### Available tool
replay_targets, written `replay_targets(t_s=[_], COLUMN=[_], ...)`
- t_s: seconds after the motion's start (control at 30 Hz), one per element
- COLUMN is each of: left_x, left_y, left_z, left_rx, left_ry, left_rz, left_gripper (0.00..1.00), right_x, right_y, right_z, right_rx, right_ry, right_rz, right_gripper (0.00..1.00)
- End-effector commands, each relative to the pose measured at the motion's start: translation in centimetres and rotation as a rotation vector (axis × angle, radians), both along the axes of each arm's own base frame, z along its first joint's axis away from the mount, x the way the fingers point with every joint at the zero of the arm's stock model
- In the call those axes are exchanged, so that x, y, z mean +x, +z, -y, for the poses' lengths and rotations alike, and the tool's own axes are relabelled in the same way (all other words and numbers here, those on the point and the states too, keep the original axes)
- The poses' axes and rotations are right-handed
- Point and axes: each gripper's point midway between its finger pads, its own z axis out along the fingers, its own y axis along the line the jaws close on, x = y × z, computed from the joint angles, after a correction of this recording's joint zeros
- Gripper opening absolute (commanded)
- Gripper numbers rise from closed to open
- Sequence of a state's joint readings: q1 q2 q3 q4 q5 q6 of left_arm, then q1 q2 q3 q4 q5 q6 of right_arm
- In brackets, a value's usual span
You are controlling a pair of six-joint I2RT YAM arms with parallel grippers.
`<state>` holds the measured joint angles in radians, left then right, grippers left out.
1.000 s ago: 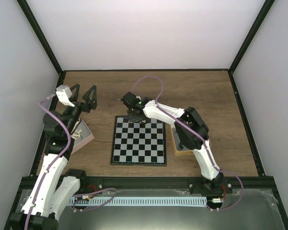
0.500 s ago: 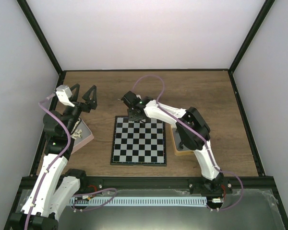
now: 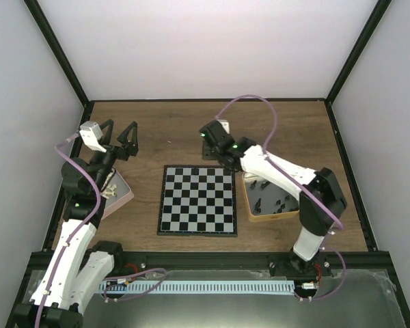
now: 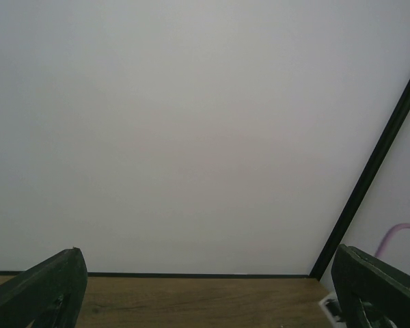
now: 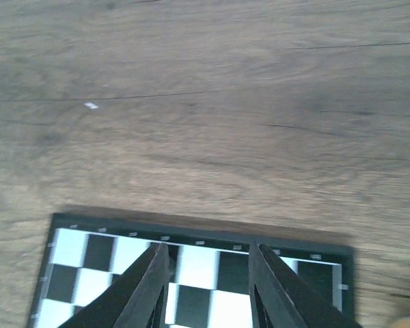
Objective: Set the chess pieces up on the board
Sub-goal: Pick up the chess piece from the storage box.
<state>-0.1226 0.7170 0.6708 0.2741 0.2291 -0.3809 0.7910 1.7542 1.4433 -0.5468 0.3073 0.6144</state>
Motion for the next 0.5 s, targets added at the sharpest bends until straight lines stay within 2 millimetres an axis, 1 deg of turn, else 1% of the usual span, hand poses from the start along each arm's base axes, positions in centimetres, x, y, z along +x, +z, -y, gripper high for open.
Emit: replay_targets(t_s=[0.0,0.1,0.2,0.3,0.37,0.43,0.47], left_x=[-0.1,-0.1,0.0,0.0,0.0,0.1,0.1], left_y=[0.2,0.1,0.1,0.1,0.0,0.0,-0.1], left_z=[-0.2,-0.3,-0.3,-0.2,-0.1,-0.1,-0.1], left_rx=[0.011,0.011,0.008,0.000,-0.004,-0.009,-0.010], left_ry=[0.012,0.014,0.014,0.009,0.003,-0.001,-0.002], left_rz=[0.016,0.015,0.014,0.013,0.012,0.010,0.010], left_gripper=[1.00,1.00,1.00,1.00,1.00,1.00,1.00], right_x=[0.7,0.0,-1.3,-2.9,-3.9,-4.7,-5.0], right_y=[0.8,0.2,-1.5,-3.3,-4.5,-5.8,-6.5], right_z=[6.2,10.5,15.5,19.9,22.0,23.3,23.6], right_rx=[0.012,-0.005,-0.025,-0.021,0.002,0.030,0.049], right_ry=[-0.169,-0.255,-0.390,-0.511,-0.570,-0.601,-0.605], right_rz=[0.033,0.017,-0.028,-0.067,-0.097,-0.131,-0.149], right_gripper=[0.35,0.38,0.39,0.39,0.40,0.40,0.40])
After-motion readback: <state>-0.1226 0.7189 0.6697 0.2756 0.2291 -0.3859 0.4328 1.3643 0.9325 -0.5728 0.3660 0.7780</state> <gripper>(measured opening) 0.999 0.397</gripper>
